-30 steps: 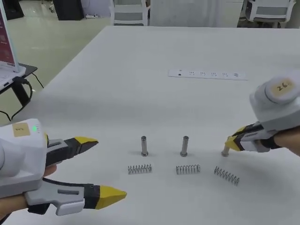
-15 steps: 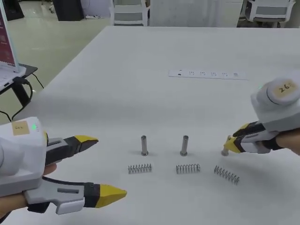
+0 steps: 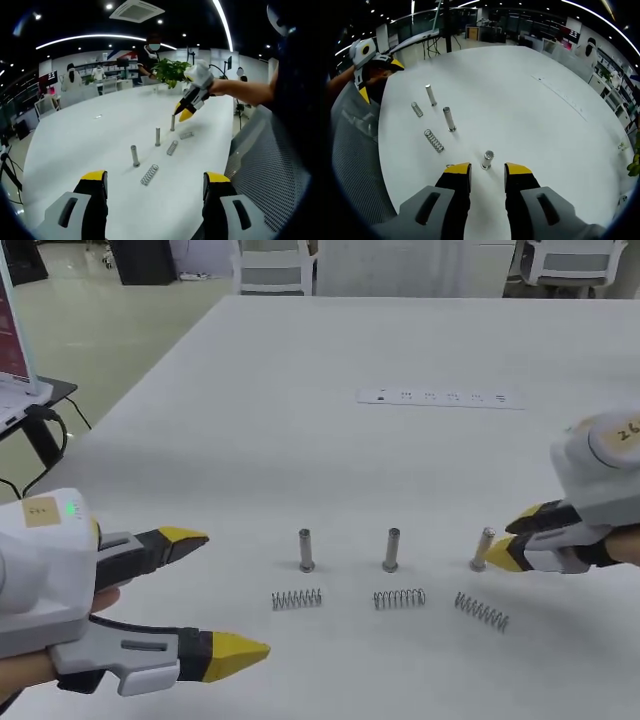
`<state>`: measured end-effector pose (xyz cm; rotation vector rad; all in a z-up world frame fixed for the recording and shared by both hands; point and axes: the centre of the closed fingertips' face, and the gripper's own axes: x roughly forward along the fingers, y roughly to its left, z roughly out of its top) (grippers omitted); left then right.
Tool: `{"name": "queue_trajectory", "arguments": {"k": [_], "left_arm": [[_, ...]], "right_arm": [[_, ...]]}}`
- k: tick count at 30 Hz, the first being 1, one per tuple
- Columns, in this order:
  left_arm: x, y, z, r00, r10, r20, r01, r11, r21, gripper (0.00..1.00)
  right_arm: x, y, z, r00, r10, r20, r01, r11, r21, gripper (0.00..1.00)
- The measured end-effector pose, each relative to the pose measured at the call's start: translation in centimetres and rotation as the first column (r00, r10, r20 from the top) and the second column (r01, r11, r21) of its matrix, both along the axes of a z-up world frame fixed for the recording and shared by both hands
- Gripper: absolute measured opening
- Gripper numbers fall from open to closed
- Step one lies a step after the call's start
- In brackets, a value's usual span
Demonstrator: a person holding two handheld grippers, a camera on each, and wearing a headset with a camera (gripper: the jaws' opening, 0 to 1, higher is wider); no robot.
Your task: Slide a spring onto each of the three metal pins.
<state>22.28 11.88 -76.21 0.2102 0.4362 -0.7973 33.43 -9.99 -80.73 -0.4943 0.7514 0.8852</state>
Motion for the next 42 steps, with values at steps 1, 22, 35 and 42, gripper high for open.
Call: {"name": "queue_trajectory", "arguments": {"k": [1, 22, 35, 42], "left_arm": [[0.0, 0.0, 0.0, 1.0, -0.001, 0.001, 0.001, 1.0, -0.001, 0.75], [0.1, -0.4, 0.2, 1.0, -0.018, 0.004, 0.018, 1.0, 0.001, 0.74], [-0.1, -0.4, 0.2, 1.0, -0.021, 0.004, 0.021, 1.0, 0.002, 0.74], [-0.2, -0.5, 0.2, 1.0, -0.023, 0.002, 0.023, 1.0, 0.002, 0.74]], "right_arm": [[-0.2, -0.1, 0.0, 1.0, 0.002, -0.001, -0.002, 1.0, 0.001, 0.25], [-3.4, -0.2, -1.2, 0.998, 0.047, -0.038, -0.048, 0.999, -0.014, 0.25], [-4.8, 0.3, -2.7, 0.993, 0.09, -0.075, -0.092, 0.995, -0.032, 0.23], [-5.3, 0.2, -3.6, 0.99, 0.111, -0.084, -0.116, 0.991, -0.061, 0.22]]}}
